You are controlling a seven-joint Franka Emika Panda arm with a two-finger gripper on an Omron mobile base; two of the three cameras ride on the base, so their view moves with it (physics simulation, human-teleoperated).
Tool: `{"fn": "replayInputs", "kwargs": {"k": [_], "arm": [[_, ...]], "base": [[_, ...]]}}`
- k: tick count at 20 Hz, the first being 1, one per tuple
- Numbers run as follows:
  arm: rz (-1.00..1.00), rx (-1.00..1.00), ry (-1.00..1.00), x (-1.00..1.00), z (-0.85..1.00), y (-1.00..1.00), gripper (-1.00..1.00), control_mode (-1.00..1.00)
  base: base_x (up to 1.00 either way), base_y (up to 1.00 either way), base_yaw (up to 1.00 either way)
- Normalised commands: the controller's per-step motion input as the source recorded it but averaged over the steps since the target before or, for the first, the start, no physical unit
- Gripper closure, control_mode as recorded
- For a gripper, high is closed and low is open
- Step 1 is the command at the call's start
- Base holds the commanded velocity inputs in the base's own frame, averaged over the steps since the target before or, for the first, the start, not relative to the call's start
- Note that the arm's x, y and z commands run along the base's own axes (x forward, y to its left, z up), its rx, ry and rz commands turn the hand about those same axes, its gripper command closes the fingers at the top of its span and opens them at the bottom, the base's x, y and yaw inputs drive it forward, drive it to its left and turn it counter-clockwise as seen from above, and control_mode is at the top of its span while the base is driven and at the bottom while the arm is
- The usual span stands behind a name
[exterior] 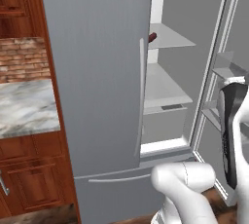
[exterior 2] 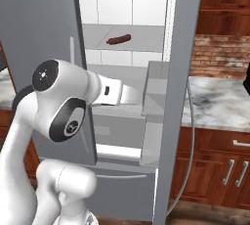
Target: Move the hot dog bun to the plate on the dining table and place the condiment next to that plate. Then navigate to the fridge and take the sausage and place it on the plate as well.
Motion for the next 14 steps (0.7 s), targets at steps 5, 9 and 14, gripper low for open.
{"fn": "replayInputs", "kwargs": {"k": [5, 9, 14], "arm": [[0.24, 0.10, 0.00, -0.04, 0.49, 0.98, -1.00, -1.00], [0.25, 0.28, 0.00, 0.00, 0.12, 0.53, -1.00, -1.00], [0.12, 0.13, 0.00, 0.00, -0.17, 0.53, -1.00, -1.00]], "base": [[0.00, 0.00, 0.00], [0.00, 0.00, 0.00], [0.00, 0.00, 0.00]]}}
